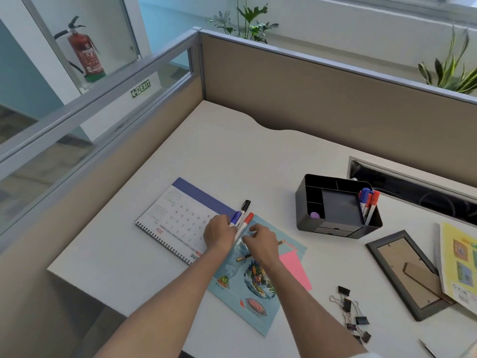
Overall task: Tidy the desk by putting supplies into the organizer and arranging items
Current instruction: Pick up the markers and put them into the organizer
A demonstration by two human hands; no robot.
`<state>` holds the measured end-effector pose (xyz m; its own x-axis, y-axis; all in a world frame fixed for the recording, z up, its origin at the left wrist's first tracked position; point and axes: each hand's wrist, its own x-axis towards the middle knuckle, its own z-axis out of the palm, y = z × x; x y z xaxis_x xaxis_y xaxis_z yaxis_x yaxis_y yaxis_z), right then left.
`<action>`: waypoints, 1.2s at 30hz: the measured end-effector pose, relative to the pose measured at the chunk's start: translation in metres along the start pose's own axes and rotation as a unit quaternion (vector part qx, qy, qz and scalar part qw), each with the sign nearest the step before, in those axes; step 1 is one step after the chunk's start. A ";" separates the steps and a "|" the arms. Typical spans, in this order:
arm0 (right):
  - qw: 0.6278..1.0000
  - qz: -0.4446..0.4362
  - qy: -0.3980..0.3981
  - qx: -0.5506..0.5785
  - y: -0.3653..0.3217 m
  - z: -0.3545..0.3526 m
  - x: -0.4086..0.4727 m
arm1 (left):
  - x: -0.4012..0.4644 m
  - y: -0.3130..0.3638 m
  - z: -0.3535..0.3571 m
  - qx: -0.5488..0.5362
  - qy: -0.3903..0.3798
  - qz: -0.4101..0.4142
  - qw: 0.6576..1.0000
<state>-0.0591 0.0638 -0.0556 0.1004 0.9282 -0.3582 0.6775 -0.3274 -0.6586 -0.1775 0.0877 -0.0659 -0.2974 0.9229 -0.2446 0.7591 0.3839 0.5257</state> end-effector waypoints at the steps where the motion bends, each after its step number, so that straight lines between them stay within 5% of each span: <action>1: 1.000 0.011 0.007 0.001 -0.003 0.004 0.001 | 0.001 0.001 -0.002 -0.016 -0.002 -0.002 1.000; 8: 0.997 0.064 0.051 -0.013 -0.019 0.018 0.013 | 0.002 -0.005 -0.013 -0.147 0.007 0.000 0.989; 21: 0.992 0.095 0.066 -0.056 -0.037 0.027 0.027 | 0.008 -0.015 -0.026 -0.171 -0.020 0.013 0.985; 29: 0.991 0.112 0.069 0.026 -0.037 0.018 0.025 | 0.008 -0.005 -0.023 -0.179 -0.042 0.038 0.982; 36: 0.985 0.004 0.052 0.167 -0.038 -0.030 0.022 | 0.006 0.035 -0.021 -0.199 -0.088 0.085 0.972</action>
<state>-0.0605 0.1016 -0.0181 0.1899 0.9330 -0.3058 0.4001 -0.3580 -0.8437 -0.1644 0.1072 -0.0315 -0.0577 0.9681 -0.2439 0.4931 0.2401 0.8362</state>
